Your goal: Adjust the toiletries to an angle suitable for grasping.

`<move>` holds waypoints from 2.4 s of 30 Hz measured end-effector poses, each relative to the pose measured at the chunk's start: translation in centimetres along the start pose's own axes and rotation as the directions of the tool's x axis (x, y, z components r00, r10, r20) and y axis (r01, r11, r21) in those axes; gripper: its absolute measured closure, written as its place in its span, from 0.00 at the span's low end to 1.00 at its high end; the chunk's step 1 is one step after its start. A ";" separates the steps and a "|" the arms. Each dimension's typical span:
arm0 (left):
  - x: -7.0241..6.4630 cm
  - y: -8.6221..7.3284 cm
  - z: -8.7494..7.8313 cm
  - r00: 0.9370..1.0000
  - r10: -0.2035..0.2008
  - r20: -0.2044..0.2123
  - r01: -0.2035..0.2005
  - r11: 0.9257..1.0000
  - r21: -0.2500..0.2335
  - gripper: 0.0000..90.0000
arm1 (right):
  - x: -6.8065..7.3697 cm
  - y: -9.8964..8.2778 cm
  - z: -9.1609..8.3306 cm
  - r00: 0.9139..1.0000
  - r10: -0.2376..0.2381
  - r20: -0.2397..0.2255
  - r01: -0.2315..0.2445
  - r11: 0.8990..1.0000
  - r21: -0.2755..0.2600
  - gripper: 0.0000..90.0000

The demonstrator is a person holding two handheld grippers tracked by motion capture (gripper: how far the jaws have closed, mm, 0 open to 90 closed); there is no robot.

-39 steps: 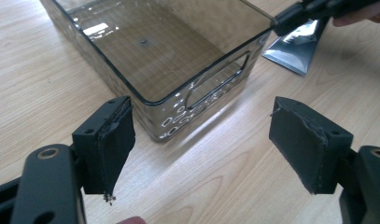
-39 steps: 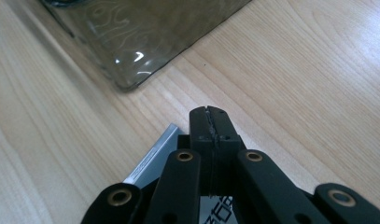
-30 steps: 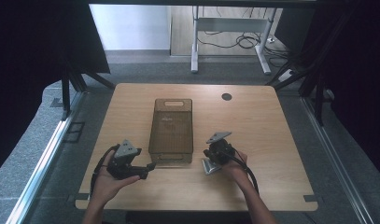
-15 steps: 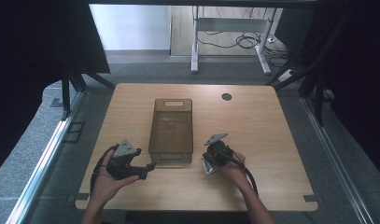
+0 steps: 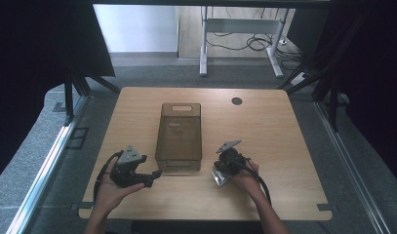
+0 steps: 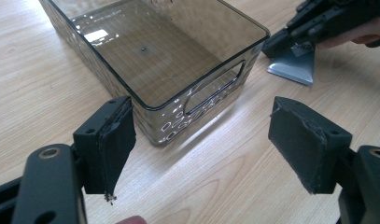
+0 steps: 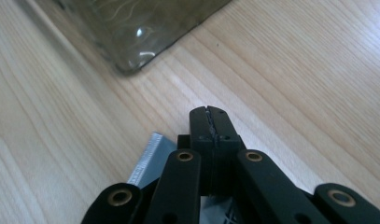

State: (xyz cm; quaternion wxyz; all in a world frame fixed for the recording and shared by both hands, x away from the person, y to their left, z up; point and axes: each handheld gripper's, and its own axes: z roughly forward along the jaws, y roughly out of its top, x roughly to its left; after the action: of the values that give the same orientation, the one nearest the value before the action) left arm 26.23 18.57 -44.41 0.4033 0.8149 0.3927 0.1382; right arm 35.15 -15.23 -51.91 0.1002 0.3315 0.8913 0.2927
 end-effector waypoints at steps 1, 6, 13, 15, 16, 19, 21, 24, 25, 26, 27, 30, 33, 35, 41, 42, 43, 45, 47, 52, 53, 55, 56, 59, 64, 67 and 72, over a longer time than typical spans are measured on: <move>0.0 0.0 0.0 1.000 -0.004 0.000 0.004 1.000 0.000 0.25 | 0.1 -0.2 -0.1 1.000 0.002 0.005 -0.002 1.000 -0.002 1.00; 0.0 0.0 0.0 1.000 -0.006 -0.004 0.006 1.000 -0.003 0.26 | 0.1 -1.2 -0.7 1.000 0.007 0.002 -0.007 1.000 0.005 1.00; 0.0 0.0 0.2 1.000 0.002 -0.001 -0.002 1.000 0.006 0.26 | 0.5 -1.9 -1.2 1.000 0.005 -0.015 -0.005 1.000 0.015 1.00; 0.0 0.0 0.1 1.000 -0.002 -0.003 0.002 1.000 0.000 0.26 | 0.5 -1.9 -1.3 1.000 0.008 -0.014 -0.008 1.000 0.017 1.00; 0.1 -0.1 0.1 1.000 -0.004 -0.003 0.004 1.000 -0.001 0.26 | 0.6 -2.0 -1.4 1.000 0.004 -0.014 -0.003 1.000 0.017 1.00; 0.1 -0.1 -0.1 1.000 -0.006 -0.006 0.006 1.000 -0.003 0.26 | 0.8 -2.4 -1.6 1.000 0.004 -0.015 -0.003 1.000 0.017 1.00; 0.2 -0.1 -0.2 1.000 -0.006 -0.006 0.006 1.000 -0.005 0.26 | 0.9 -2.6 -1.9 1.000 0.002 -0.016 -0.002 1.000 0.022 1.00; 0.2 -0.1 -0.1 1.000 -0.007 -0.005 0.007 1.000 -0.005 0.26 | 1.0 -3.0 -2.3 1.000 -0.005 -0.010 0.005 1.000 0.023 1.00; 0.1 -0.1 0.0 1.000 -0.007 -0.004 0.007 1.000 -0.001 0.26 | 1.0 -3.2 -2.4 1.000 -0.004 -0.004 0.004 1.000 0.023 1.00; 0.1 -0.1 0.0 1.000 -0.007 -0.004 0.007 1.000 -0.001 0.26 | 1.0 -3.2 -2.4 1.000 -0.004 -0.004 0.004 1.000 0.023 1.00; 0.0 -0.1 0.1 1.000 -0.003 -0.002 0.003 1.000 0.001 0.26 | 1.0 -3.3 -2.5 1.000 -0.003 -0.002 0.003 1.000 0.024 1.00; -0.1 -0.1 0.2 1.000 0.003 0.003 -0.003 1.000 0.009 0.26 | 1.0 -3.8 -3.0 1.000 0.007 -0.004 -0.006 0.999 0.032 1.00; -0.1 -0.1 0.2 1.000 0.000 0.003 0.000 1.000 0.011 0.26 | 0.9 -4.1 -3.2 1.000 0.010 -0.001 -0.010 0.999 0.034 1.00; -0.1 -0.1 0.3 1.000 -0.003 0.001 0.003 1.000 0.010 0.26 | 0.8 -4.4 -3.4 1.000 0.017 0.002 -0.017 0.999 0.037 1.00; 0.0 -0.1 0.2 1.000 -0.003 0.000 0.003 1.000 0.012 0.26 | 0.4 -5.1 -4.2 0.999 0.039 0.005 -0.040 0.999 0.035 1.00; 0.0 -0.1 0.2 1.000 -0.003 0.000 0.003 1.000 0.012 0.26 | 0.3 -5.3 -4.4 0.999 0.040 0.009 -0.041 0.999 0.034 1.00; 0.0 -0.1 0.2 1.000 -0.003 0.000 0.003 1.000 0.013 0.26 | 0.3 -5.3 -4.4 0.999 0.040 0.009 -0.041 0.999 0.034 1.00; 0.1 -0.2 0.2 1.000 -0.003 0.002 0.003 1.000 0.013 0.25 | 0.1 -5.5 -4.6 0.999 0.046 0.012 -0.046 0.998 0.035 1.00; 0.1 -0.2 0.2 1.000 -0.004 0.001 0.004 1.000 0.014 0.25 | -0.1 -5.7 -4.8 0.999 0.044 0.013 -0.045 0.998 0.035 1.00; 0.0 -0.2 0.2 1.000 -0.002 0.002 0.002 1.000 0.016 0.25 | -0.8 -6.0 -5.1 0.998 0.060 0.011 -0.060 0.998 0.034 1.00; 0.0 -0.2 0.2 1.000 -0.002 0.002 0.002 1.000 0.016 0.25 | -0.9 -6.1 -5.1 0.998 0.064 0.013 -0.065 0.997 0.034 1.00; 0.0 -0.2 0.3 1.000 -0.003 0.002 0.003 1.000 0.018 0.25 | -1.1 -6.2 -5.2 0.997 0.075 0.012 -0.075 0.997 0.031 1.00; 0.1 -0.2 0.3 1.000 -0.005 0.000 0.005 1.000 0.018 0.25 | -1.3 -6.3 -5.4 0.997 0.078 0.013 -0.078 0.997 0.029 1.00; 0.2 -0.2 0.2 1.000 -0.003 -0.001 0.003 1.000 0.019 0.25 | -1.5 -6.4 -5.5 0.997 0.081 0.017 -0.081 0.996 0.025 1.00; 0.1 -0.2 0.2 1.000 -0.003 -0.001 0.003 1.000 0.020 0.25 | -1.9 -6.6 -5.7 0.996 0.092 0.018 -0.092 0.996 0.017 1.00; 0.1 -0.2 0.2 1.000 0.001 0.000 -0.001 1.000 0.021 0.25 | -1.8 -6.5 -5.8 0.997 0.081 0.019 -0.081 0.997 0.010 1.00; 0.1 -0.2 0.2 1.000 -0.002 -0.003 0.002 1.000 0.022 0.25 | -1.5 -6.1 -6.4 0.998 0.060 -0.003 -0.060 0.998 -0.036 0.90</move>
State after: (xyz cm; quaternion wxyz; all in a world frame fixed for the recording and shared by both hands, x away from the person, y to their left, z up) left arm 26.30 18.61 -44.75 0.3937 0.8186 0.3958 0.1347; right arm 30.66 -22.80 -50.32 0.0964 0.3559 0.8757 0.3119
